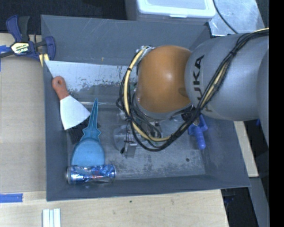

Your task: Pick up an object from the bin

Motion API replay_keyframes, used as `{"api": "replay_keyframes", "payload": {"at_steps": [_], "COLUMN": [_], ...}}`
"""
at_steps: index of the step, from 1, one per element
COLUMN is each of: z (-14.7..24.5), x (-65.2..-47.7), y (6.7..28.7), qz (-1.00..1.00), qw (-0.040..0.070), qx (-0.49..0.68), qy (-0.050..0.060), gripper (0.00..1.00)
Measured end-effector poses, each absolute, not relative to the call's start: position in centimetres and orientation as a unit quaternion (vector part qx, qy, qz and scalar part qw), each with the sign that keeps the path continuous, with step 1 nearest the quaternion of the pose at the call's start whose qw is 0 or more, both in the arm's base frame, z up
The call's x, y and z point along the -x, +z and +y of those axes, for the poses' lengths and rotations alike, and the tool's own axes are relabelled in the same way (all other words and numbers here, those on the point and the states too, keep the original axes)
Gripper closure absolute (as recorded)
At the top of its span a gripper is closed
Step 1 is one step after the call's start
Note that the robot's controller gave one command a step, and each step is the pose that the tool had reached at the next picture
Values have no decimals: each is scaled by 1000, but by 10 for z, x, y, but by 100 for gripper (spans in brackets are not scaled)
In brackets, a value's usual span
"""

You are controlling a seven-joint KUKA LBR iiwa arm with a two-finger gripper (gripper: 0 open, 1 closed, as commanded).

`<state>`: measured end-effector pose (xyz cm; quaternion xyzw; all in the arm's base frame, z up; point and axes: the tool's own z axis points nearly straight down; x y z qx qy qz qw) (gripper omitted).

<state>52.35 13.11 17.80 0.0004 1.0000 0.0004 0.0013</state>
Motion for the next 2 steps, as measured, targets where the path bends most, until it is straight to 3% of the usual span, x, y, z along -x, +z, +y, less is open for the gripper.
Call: {"api": "replay_keyframes", "payload": {"at_steps": [1, 2], "z": [185, 196], "x": [-500, -487], "y": [89, 159], "qz": [989, 988], "qw": [9, 5], "qx": [145, 151], "qy": [1, 1], "gripper": [0, 0]}}
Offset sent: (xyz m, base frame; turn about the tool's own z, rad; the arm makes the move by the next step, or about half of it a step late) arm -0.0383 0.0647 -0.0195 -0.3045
